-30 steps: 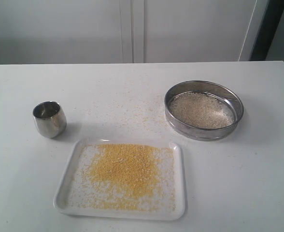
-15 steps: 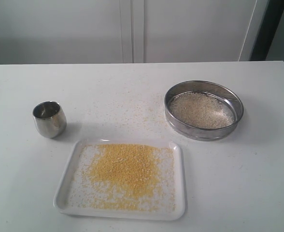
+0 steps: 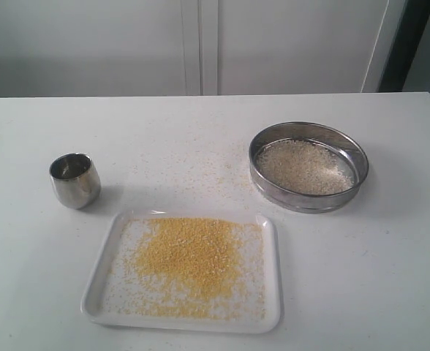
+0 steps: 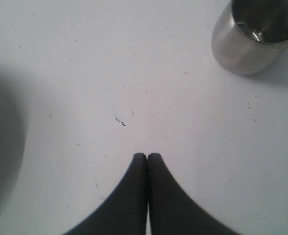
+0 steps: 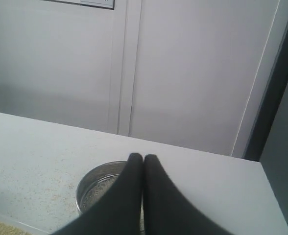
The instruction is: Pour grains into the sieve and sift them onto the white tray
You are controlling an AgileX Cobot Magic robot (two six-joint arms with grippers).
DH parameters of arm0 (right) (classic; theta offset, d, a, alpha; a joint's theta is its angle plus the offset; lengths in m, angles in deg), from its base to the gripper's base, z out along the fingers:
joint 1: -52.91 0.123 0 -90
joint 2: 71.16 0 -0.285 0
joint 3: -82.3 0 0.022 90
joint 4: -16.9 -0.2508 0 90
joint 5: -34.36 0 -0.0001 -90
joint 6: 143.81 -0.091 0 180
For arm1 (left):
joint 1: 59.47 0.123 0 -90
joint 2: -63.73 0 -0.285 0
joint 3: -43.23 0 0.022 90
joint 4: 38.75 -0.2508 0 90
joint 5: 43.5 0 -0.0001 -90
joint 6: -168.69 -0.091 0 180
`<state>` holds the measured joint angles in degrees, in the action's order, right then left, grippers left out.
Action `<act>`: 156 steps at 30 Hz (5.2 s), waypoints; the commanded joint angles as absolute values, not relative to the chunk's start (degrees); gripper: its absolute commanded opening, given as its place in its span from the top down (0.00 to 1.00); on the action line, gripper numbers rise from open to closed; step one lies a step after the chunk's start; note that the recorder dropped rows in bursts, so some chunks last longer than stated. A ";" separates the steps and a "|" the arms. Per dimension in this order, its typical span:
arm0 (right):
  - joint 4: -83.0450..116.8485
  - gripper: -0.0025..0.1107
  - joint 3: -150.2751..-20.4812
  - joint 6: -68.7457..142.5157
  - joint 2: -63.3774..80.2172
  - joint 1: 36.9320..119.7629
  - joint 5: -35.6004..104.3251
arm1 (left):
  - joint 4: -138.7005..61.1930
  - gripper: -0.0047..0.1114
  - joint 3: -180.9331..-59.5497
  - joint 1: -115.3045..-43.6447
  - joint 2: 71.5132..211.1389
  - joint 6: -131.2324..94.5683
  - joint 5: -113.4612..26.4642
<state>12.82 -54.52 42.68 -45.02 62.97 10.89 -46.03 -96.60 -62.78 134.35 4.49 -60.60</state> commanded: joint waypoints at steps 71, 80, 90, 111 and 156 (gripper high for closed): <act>15.85 0.98 -20.48 37.81 -63.38 63.14 15.62 | -46.03 0.96 -96.12 -62.61 133.86 4.74 -61.05; 15.85 0.98 -20.48 37.52 -63.38 63.14 15.06 | -46.03 0.96 -96.12 -62.61 133.86 4.74 -61.05; 15.85 0.98 -20.48 37.52 -63.38 63.14 15.06 | -46.03 0.96 -96.12 -62.61 133.86 4.74 -61.05; 15.85 0.98 -20.48 37.52 -63.38 63.14 15.06 | -45.84 0.96 -89.83 -62.61 117.66 0.02 -58.85; 15.85 0.98 -20.48 37.52 -63.38 63.14 15.17 | -39.83 0.96 -64.05 -61.75 76.82 -9.27 -58.42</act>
<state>15.64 -20.72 37.14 -63.04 62.97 14.79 -41.08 -64.30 -61.94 77.98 -6.34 -58.30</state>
